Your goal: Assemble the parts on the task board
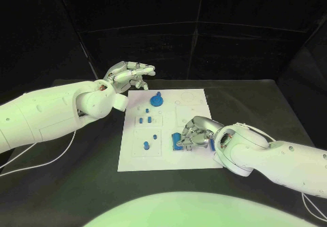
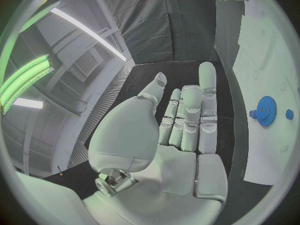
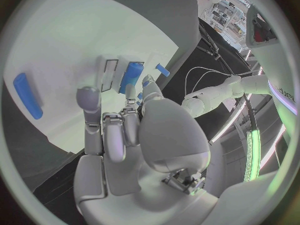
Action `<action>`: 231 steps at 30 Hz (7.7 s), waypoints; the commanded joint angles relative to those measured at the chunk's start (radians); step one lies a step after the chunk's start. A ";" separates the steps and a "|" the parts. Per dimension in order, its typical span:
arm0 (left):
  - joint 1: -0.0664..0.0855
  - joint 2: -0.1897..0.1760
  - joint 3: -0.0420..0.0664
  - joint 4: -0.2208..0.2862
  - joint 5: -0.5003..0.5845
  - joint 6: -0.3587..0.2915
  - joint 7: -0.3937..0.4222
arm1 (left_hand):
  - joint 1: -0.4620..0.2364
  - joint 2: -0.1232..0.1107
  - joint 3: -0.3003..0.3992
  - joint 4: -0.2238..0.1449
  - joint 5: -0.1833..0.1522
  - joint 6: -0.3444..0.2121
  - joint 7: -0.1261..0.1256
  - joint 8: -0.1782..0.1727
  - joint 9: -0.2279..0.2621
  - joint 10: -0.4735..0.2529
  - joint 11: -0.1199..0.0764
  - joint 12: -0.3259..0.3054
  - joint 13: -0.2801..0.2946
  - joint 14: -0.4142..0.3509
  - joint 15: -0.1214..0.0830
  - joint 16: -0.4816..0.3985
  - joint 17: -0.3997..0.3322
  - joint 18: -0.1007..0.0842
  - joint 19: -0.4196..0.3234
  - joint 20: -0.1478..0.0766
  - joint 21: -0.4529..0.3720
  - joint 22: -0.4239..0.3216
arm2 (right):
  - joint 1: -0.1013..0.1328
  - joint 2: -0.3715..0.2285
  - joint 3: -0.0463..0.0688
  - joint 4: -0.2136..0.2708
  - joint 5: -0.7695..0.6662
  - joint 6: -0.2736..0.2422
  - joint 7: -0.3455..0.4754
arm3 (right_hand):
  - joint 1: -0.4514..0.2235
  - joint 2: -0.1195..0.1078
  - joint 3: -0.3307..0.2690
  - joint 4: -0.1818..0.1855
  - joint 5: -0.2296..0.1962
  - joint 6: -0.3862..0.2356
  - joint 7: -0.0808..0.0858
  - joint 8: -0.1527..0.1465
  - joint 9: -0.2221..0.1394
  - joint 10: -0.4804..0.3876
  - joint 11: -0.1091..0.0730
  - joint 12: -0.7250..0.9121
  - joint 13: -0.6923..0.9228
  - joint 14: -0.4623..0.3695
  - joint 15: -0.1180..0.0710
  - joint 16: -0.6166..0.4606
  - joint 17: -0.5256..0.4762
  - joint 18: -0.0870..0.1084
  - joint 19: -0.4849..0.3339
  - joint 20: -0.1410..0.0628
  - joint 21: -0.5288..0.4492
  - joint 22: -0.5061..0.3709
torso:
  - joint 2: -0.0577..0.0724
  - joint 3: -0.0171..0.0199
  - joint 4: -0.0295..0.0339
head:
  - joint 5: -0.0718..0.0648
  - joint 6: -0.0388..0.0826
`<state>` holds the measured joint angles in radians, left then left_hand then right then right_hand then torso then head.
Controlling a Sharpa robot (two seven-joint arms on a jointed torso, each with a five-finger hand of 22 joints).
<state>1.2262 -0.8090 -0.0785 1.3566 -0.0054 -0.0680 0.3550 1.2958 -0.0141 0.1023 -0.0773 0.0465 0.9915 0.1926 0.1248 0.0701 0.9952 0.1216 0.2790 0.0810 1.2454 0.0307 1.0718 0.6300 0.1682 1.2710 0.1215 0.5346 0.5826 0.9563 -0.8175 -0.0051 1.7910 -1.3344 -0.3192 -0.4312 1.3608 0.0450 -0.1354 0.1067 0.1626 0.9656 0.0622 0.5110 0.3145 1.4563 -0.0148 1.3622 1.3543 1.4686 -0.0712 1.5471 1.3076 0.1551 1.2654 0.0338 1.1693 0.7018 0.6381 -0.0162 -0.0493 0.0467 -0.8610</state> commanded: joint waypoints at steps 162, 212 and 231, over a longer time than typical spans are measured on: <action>0.004 -0.017 -0.010 0.014 -0.004 0.013 -0.007 | 0.009 0.015 -0.018 0.001 0.001 -0.008 0.000 0.010 0.000 -0.015 0.001 0.011 0.002 0.002 0.001 0.007 -0.007 0.012 0.008 0.004 -0.002 -0.002 | -0.048 -0.042 -0.001 0.011 0.085 -0.079 -0.121 | -0.095 -0.077 0.156 0.088 0.369 0.091 0.010 -0.218 -0.048 0.016 0.009 -0.012 0.020 0.095 0.000 0.007 0.227 -0.016 0.009 0.004 0.010 0.018 | -0.009 0.0018 -0.0162 | -0.033 -0.012; 0.004 -0.014 -0.010 0.009 -0.004 0.017 -0.011 | 0.010 0.017 -0.018 0.001 0.001 -0.008 0.000 0.010 0.000 -0.015 0.001 0.012 0.002 0.002 0.001 0.008 -0.007 0.012 0.008 0.004 -0.002 -0.002 | -0.048 -0.052 -0.001 0.021 0.056 -0.052 -0.078 | -0.137 -0.065 0.005 0.131 0.100 0.099 -0.008 -0.162 0.061 0.022 -0.007 -0.014 0.028 0.094 -0.014 0.006 0.226 -0.016 0.011 -0.009 -0.001 0.013 | -0.010 0.0028 -0.0159 | -0.035 -0.012; 0.004 -0.011 -0.011 0.004 -0.012 0.020 -0.014 | 0.010 0.017 -0.018 0.001 0.001 -0.008 0.000 0.010 0.000 -0.015 0.001 0.012 0.002 0.002 0.001 0.008 -0.007 0.012 0.008 0.004 -0.002 -0.002 | -0.048 -0.082 -0.001 0.035 0.062 0.011 -0.067 | -0.101 -0.047 -0.007 0.108 0.111 0.096 -0.006 -0.161 0.075 0.023 -0.005 -0.010 0.033 0.095 -0.012 0.007 0.229 -0.016 0.012 -0.008 0.000 0.017 | -0.008 0.0018 -0.0147 | -0.037 -0.012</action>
<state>1.2282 -0.8212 -0.0895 1.3611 -0.0107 -0.0617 0.3400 1.3023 -0.0077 0.0897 -0.0759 0.0465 0.9916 0.1926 0.1297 0.0701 0.9862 0.1232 0.2865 0.0813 1.2454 0.0307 1.0758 0.6238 0.1681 1.2746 0.1251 0.5346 0.5820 0.9072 -0.9004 -0.0059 1.8266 -1.2725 -0.3263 -0.5046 1.2595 -0.0114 -0.1365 0.2128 0.2708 1.0681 0.0576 0.3446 0.3884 1.4667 -0.0180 1.3511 1.3082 1.4669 -0.0807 1.5509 1.3074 0.1553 1.2761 0.0303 1.1722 0.7177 0.6290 -0.0137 -0.0655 0.0094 -0.8727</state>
